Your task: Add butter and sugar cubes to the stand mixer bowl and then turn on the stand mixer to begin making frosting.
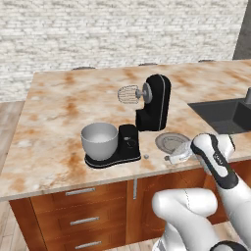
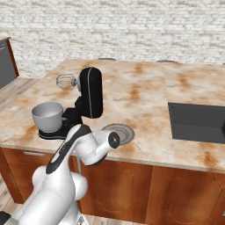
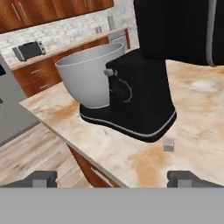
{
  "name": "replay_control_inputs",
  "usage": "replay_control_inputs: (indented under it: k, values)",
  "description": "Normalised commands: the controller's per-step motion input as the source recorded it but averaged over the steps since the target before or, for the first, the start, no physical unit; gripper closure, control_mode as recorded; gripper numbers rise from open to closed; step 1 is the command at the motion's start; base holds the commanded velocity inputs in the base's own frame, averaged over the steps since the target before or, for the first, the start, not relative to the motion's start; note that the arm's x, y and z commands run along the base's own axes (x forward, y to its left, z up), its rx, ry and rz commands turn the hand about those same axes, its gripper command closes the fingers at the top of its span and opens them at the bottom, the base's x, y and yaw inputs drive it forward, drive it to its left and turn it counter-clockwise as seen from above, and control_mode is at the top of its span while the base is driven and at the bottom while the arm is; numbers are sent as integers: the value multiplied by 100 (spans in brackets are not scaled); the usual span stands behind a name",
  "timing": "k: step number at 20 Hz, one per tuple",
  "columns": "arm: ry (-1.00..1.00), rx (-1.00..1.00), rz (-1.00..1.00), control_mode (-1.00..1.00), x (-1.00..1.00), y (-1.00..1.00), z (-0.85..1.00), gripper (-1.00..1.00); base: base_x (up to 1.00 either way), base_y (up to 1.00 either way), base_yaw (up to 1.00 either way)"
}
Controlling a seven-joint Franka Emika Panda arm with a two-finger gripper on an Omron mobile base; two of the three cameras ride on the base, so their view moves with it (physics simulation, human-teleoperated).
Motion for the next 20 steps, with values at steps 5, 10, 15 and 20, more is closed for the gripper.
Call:
replay_control_inputs:
  k: [5,10,15,20]
  values:
    - [-26,-1,33,-100,19,0,-7,-100,0,0,0]
    - [-25,-7,11,-100,18,6,0,-100,0,0,0]
    - [-10,-15,3,-100,23,20,-11,-100,0,0,0]
    - [0,-13,3,-100,13,19,-36,-100,0,0,0]
